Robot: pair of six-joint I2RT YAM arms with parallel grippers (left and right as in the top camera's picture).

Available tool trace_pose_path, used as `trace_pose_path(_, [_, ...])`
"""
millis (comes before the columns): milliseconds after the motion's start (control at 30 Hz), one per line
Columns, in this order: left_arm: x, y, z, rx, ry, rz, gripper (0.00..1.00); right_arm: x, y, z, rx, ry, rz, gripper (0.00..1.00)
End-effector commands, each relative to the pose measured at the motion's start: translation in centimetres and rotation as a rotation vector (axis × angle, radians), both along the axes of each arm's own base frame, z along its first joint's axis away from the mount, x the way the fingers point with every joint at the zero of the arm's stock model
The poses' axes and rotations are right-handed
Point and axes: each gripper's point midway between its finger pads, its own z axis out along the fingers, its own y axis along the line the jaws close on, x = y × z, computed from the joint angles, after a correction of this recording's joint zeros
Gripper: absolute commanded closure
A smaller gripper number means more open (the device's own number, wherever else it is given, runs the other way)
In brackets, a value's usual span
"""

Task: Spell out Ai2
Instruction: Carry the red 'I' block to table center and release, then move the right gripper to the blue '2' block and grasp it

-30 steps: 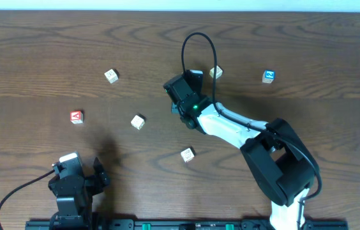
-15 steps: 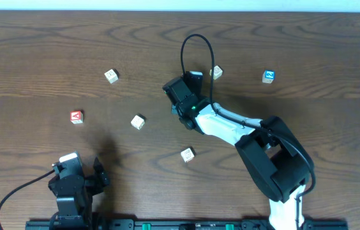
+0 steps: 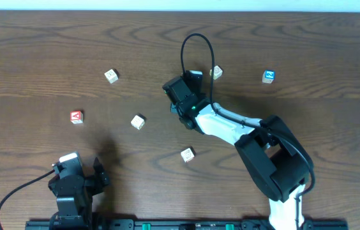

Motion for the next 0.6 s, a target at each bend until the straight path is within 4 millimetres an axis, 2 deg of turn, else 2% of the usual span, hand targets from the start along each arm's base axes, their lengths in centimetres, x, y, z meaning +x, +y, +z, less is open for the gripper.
trace_pose_path(0, [-0.8, 0.1, -1.7, 0.012, 0.064, -0.004, 0.05, 0.4, 0.9, 0.9, -0.059, -0.027, 0.077, 0.32])
trace_pose_path(100, [-0.8, 0.1, -1.7, 0.012, 0.064, -0.004, 0.05, 1.1, 1.2, 3.6, -0.078, -0.066, 0.107, 0.29])
trace_pose_path(167, [-0.8, 0.1, -1.7, 0.012, 0.064, -0.004, 0.05, 2.2, 0.2, 7.6, -0.109, -0.145, 0.056, 0.27])
trace_pose_path(200, [-0.8, 0.1, -1.7, 0.012, 0.064, -0.004, 0.05, 2.8, -0.8, 10.4, -0.131, -0.204, 0.023, 0.25])
trace_pose_path(300, [-0.8, 0.1, -1.7, 0.012, 0.064, -0.004, 0.05, 4.0, -2.4, 16.8, -0.183, -0.324, 0.038, 0.19])
trace_pose_path(333, [-0.8, 0.1, -1.7, 0.012, 0.064, -0.004, 0.05, 4.4, -3.6, 19.2, -0.204, -0.365, 0.046, 0.17])
trace_pose_path(367, [-0.8, 0.1, -1.7, 0.012, 0.064, -0.004, 0.05, 4.8, -4.7, 20.4, -0.214, -0.383, 0.038, 0.15])
trace_pose_path(400, [-0.7, 0.1, -1.7, 0.012, 0.063, -0.004, 0.05, 5.1, -6.2, 21.3, -0.221, -0.392, 0.015, 0.12])
trace_pose_path(467, [-0.8, 0.1, -1.7, 0.012, 0.064, -0.004, 0.05, 5.7, -9.4, 21.8, -0.228, -0.376, -0.035, 0.03])
trace_pose_path(567, [-0.8, 0.1, -1.7, 0.012, 0.064, -0.004, 0.05, 6.7, -14.9, 20.1, -0.211, -0.269, -0.063, 0.01])
